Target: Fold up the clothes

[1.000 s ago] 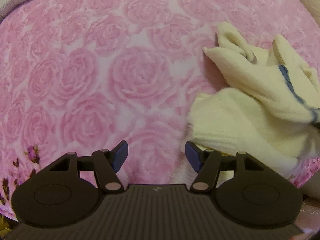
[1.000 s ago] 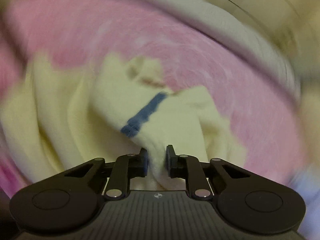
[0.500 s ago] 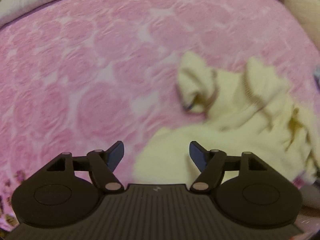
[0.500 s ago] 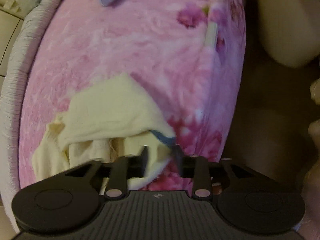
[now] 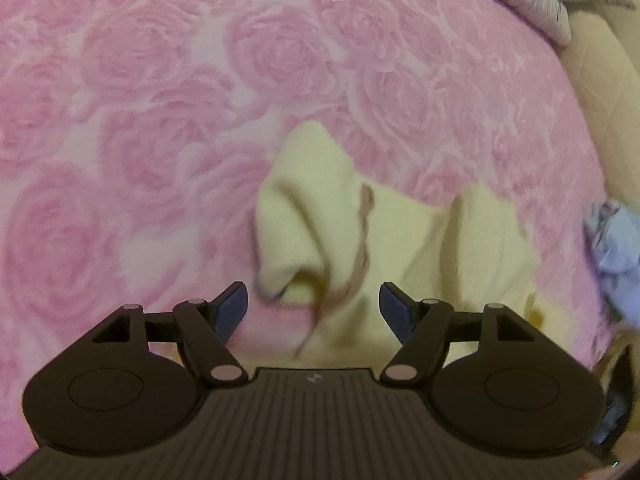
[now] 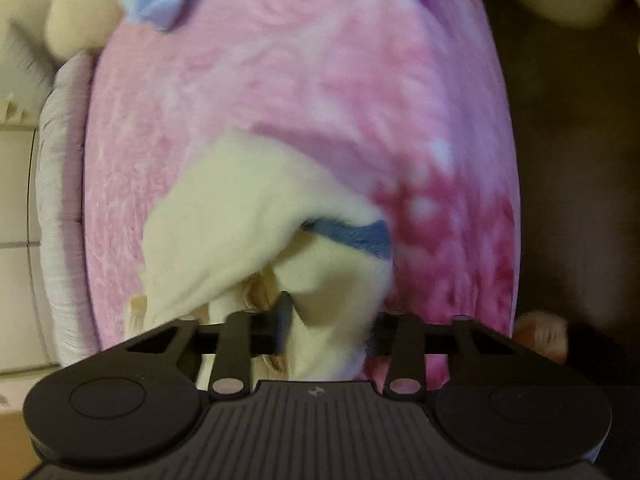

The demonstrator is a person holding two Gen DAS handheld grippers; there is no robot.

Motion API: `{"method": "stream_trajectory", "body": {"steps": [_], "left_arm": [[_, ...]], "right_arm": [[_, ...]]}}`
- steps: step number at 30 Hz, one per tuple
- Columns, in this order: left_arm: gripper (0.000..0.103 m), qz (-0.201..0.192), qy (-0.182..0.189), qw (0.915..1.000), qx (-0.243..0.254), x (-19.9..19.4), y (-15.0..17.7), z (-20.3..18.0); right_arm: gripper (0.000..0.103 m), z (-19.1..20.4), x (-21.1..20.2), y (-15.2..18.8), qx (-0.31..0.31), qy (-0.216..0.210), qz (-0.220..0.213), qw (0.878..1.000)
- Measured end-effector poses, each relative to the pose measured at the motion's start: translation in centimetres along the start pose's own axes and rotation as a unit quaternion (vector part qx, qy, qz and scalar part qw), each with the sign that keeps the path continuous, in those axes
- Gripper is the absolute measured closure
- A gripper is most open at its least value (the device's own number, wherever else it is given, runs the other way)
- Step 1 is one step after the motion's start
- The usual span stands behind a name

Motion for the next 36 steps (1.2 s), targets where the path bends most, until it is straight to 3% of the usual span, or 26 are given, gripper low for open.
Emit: {"method": "stream_trajectory", "body": {"steps": [2, 5, 8, 10, 15, 19, 21, 26, 31, 32, 34, 36], "left_arm": [[0.023, 0.010, 0.015, 0.9997, -0.015, 1.8, -0.9, 0.0], [0.023, 0.025, 0.007, 0.9994, -0.023, 4.6, -1.6, -0.2], [0.046, 0.025, -0.016, 0.9995, -0.010, 5.6, -1.9, -0.4], [0.072, 0.019, 0.000, 0.9998, -0.007, 5.2, -2.0, -0.3], [0.081, -0.008, 0.051, 0.9976, -0.045, 2.8, -2.8, 1.7], [0.081, -0.065, 0.077, 0.9924, -0.070, -1.9, -4.3, 4.5], [0.082, -0.104, 0.067, 0.9900, -0.067, -5.0, -4.8, 6.1], [0.082, -0.205, 0.056, 0.9703, -0.115, -14.6, -5.3, 12.1], [0.080, -0.325, 0.017, 0.9310, -0.166, -23.8, -4.5, 17.9], [0.078, -0.332, 0.002, 0.9265, -0.177, -24.4, -4.2, 18.8], [0.068, -0.332, -0.029, 0.9223, -0.195, -24.9, -3.9, 20.6], [0.067, -0.301, -0.057, 0.9274, -0.214, -23.5, -3.7, 22.4]], "right_arm": [[0.085, 1.1, -0.5, 0.1, -0.032, 0.002, -0.025, 0.999], [0.085, 1.6, -1.0, 0.1, -0.040, 0.006, -0.049, 0.998], [0.085, 1.8, -1.6, 0.7, -0.038, 0.014, -0.064, 0.997], [0.085, 2.5, -1.9, 0.9, -0.038, 0.011, -0.077, 0.996], [0.087, 6.0, -2.4, 1.1, -0.072, -0.002, -0.112, 0.991], [0.088, 11.2, -4.1, 1.1, -0.130, -0.048, -0.137, 0.981], [0.089, 14.4, -4.8, 1.3, -0.161, -0.085, -0.143, 0.973], [0.089, 23.0, -5.4, 1.7, -0.228, -0.179, -0.152, 0.945], [0.089, 30.4, -6.2, 2.2, -0.280, -0.282, -0.158, 0.904], [0.090, 31.4, -5.9, 2.2, -0.292, -0.287, -0.161, 0.898], [0.088, 32.9, -3.7, 1.8, -0.296, -0.257, -0.166, 0.905], [0.063, 33.4, 0.1, 0.6, -0.275, -0.200, -0.152, 0.928]]}}
Point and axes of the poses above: each gripper's, at about its wrist camera, not at the fingertips, and x roughly the way its jaws point, z to its left, y to its underside, the point moved 3 cm from there along x, roughly the way its jaws point, and after that the axes turned 5 degrees about -y, right-handed, at the moved point
